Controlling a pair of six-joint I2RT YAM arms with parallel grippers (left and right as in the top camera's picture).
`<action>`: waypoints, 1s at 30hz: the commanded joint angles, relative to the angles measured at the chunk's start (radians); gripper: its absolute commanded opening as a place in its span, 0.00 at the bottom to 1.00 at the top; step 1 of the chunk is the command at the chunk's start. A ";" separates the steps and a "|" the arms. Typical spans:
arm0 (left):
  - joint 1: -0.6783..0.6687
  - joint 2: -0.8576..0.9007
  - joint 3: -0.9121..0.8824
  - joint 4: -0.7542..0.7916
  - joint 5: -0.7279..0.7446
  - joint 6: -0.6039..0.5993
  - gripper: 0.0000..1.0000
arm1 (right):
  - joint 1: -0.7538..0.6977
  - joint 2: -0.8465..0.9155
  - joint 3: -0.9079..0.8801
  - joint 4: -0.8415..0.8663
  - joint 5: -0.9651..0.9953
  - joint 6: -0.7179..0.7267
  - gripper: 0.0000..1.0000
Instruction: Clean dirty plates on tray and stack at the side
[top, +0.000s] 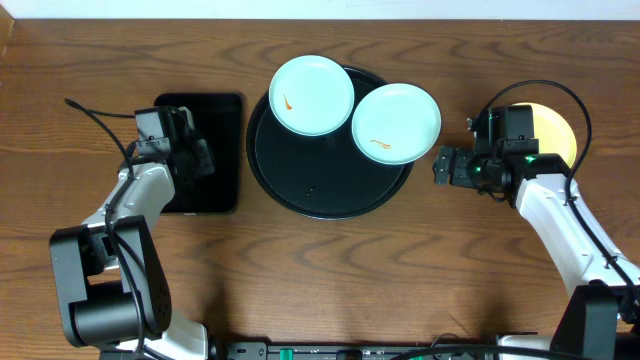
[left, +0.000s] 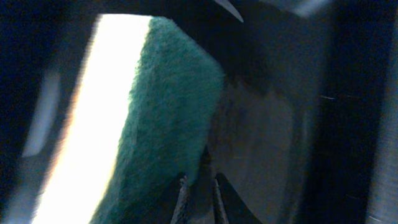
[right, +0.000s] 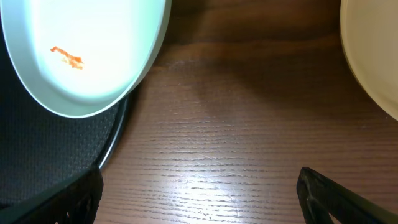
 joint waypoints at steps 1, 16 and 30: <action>0.001 0.011 0.013 -0.002 0.175 0.012 0.16 | 0.005 0.002 0.001 0.003 0.002 -0.010 0.97; 0.001 -0.206 0.033 0.009 -0.142 0.042 0.71 | 0.005 0.002 0.001 0.006 0.002 -0.010 0.98; 0.001 -0.067 0.033 -0.017 -0.242 0.189 0.76 | 0.005 0.002 0.001 0.006 0.002 -0.010 0.98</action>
